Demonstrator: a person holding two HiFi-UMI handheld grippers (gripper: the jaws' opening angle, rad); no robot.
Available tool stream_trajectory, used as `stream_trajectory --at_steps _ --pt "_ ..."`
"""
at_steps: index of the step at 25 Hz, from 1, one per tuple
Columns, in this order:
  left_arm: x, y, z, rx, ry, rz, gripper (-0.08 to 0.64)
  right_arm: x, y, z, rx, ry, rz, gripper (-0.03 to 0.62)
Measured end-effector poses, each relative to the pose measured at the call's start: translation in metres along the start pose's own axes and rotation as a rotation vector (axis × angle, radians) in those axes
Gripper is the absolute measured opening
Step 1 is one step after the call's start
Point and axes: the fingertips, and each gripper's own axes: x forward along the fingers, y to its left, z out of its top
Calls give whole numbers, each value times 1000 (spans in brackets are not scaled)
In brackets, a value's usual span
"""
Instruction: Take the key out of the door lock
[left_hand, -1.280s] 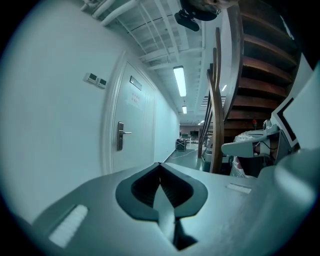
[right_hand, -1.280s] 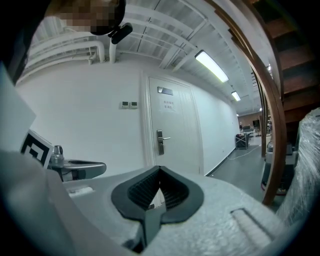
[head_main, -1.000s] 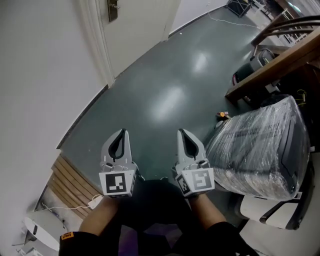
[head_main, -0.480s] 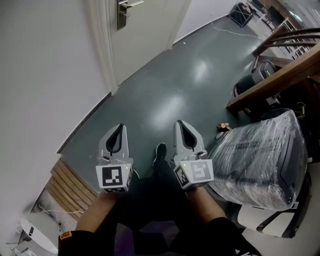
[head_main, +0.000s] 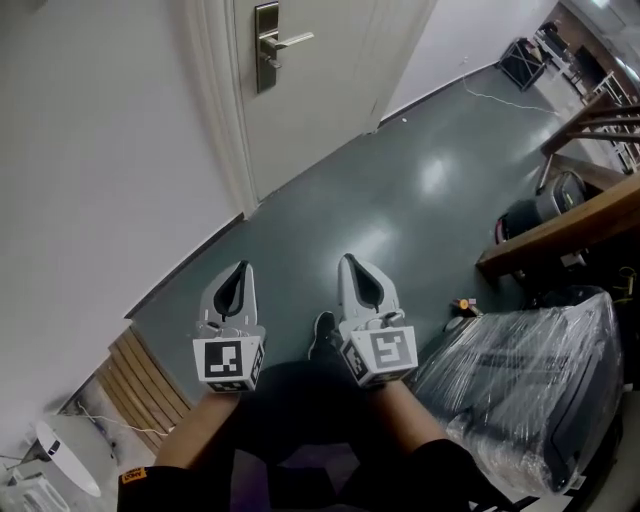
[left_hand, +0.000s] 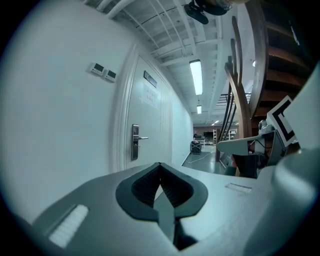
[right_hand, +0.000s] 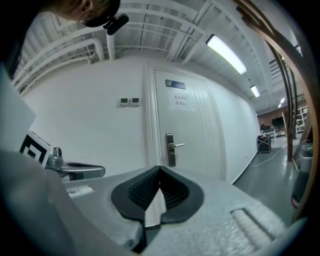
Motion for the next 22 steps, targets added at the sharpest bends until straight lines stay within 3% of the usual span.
stream_trajectory --at_steps 12,22 --pt "145 -41 19 29 10 105 17 100 -131 12 21 66 127 -8" --pt "208 -18 31 47 2 155 17 174 -147 18 23 65 255 -8"
